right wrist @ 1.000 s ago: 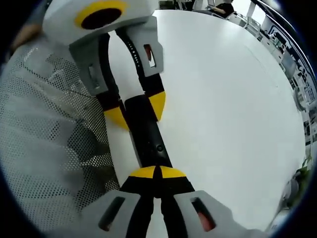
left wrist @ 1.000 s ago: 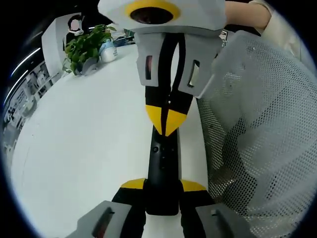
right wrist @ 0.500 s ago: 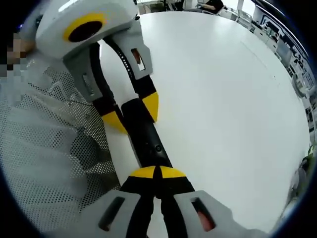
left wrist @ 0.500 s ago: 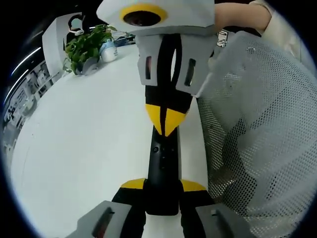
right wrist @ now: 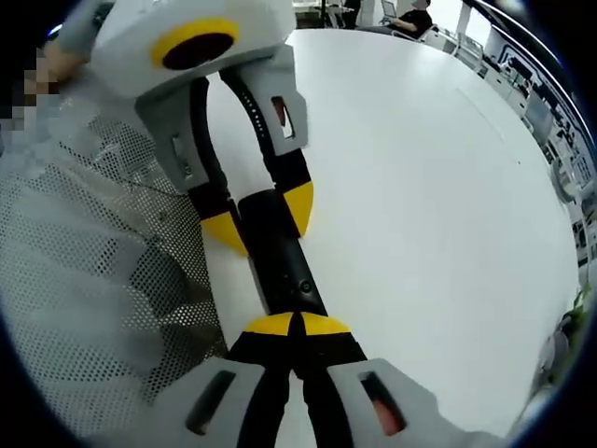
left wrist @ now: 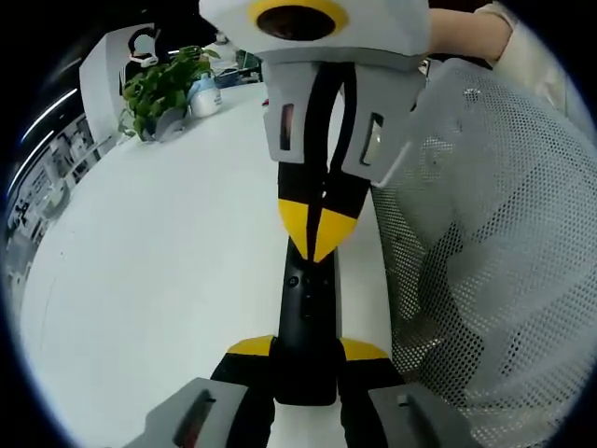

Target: Press the specified remote control buttons in sequence, fully releasing each button before pressing the next.

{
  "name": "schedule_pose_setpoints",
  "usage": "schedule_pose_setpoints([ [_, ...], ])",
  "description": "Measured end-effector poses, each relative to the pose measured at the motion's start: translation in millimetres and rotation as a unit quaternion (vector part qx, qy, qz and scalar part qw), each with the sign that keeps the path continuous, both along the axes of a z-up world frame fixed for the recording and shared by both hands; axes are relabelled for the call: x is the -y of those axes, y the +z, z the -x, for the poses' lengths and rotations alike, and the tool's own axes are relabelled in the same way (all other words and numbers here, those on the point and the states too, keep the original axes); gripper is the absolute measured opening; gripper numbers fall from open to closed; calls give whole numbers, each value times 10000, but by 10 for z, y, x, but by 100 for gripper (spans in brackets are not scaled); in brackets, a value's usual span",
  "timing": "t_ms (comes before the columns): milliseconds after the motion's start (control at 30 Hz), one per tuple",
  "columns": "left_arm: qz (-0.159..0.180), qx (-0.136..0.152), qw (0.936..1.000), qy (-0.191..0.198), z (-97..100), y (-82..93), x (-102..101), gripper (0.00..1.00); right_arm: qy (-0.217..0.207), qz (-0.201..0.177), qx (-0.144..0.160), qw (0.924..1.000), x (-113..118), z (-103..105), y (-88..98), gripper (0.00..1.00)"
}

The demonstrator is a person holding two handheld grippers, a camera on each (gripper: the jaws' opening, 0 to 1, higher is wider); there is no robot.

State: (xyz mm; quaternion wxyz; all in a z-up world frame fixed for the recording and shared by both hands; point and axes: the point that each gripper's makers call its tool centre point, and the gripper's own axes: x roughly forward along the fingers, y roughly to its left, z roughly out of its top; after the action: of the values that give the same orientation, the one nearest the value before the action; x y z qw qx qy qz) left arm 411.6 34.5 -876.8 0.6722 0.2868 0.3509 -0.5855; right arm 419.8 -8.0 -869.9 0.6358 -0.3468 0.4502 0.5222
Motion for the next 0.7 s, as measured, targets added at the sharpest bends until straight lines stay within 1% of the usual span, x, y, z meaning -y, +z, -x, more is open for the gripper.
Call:
schedule_pose_setpoints([
  [100, 1, -5, 10000, -1, 1, 0, 0, 25, -8, 45, -59, 10000, -1, -3, -1, 0],
  [400, 9, -17, 10000, -6, 1, 0, -1, 25, -12, 153, -33, 9999, -2, 2, -7, 0],
  [533, 42, -48, 10000, 15, -1, 3, -3, 25, -199, 131, -102, 9997, -2, -8, -11, 0],
  [600, 55, -56, 10000, 23, -2, 3, -3, 25, -202, 181, -92, 9996, -10, -5, -12, 0],
  [700, 71, -65, 9999, 34, -2, 3, -2, 25, -120, 356, -69, 9993, -17, -5, -20, 0],
])
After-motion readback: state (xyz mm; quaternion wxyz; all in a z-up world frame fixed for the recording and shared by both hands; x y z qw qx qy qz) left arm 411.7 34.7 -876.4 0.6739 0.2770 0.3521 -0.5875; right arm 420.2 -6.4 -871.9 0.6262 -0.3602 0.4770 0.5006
